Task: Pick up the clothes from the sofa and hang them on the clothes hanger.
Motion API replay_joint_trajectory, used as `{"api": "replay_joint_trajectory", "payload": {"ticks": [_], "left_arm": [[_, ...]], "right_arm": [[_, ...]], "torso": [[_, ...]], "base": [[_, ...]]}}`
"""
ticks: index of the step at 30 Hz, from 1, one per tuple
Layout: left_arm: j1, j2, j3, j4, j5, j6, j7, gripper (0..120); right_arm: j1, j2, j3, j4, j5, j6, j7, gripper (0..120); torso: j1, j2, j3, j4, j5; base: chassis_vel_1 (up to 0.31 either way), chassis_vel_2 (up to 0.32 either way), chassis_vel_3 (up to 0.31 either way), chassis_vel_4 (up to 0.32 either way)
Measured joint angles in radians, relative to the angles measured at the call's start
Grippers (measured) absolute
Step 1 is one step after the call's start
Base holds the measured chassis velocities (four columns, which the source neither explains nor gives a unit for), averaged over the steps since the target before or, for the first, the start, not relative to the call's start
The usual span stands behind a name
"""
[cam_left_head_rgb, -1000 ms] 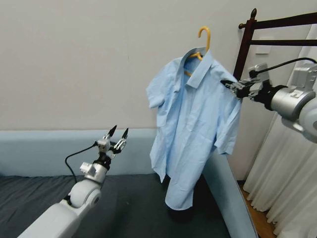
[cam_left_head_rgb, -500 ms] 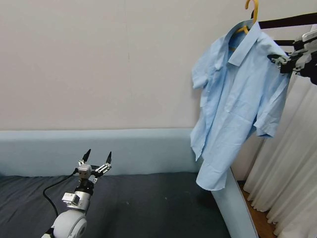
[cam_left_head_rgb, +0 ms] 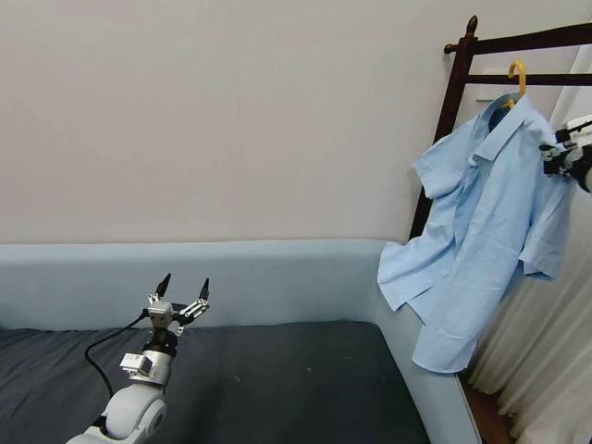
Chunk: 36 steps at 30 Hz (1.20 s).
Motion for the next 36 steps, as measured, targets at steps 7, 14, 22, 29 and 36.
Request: {"api": "replay_joint_trajectory", "payload": {"ticks": [7,14,22,29,36], "left_arm": [[0.002,0.009,-0.001,0.023,-0.001,-0.009,0.001,100],[-0.008,0.01,0.003,0.037,-0.001,-0.015,0.001,100],[-0.014,-0.001,0.011,0.041,-0.001,-0.016,0.009,100],[-0.011,-0.006,0.01,0.035,0.003,-0.016,0.01,100],[0.001,-0.004,0.006,0.017,0.01,-0.016,0.01,100]], "right_arm": [[0.023,0.177,-0.034,-0.195,-0.164,0.142,0.084,7],[0.056,0.23,-0.039,-0.268,-0.169,0.179,0.142,7],[0.138,0.262,-0.057,-0.364,-0.103,0.202,0.188,7],[0.161,0.245,-0.074,-0.369,0.0,0.141,0.193,7],[0.151,0.236,-0.074,-0.346,0.085,0.106,0.211,7]], "torso": [[0.0,0.0,0.0,0.0004,0.0002],[0.0,0.0,0.0,0.0003,0.0001],[0.0,0.0,0.0,0.0003,0.0],[0.0,0.0,0.0,-0.0004,0.0],[0.0,0.0,0.0,-0.0002,0.0]], "base": [[0.0,0.0,0.0,0.0],[0.0,0.0,0.0,0.0],[0.0,0.0,0.0,0.0],[0.0,0.0,0.0,0.0],[0.0,0.0,0.0,0.0]]}}
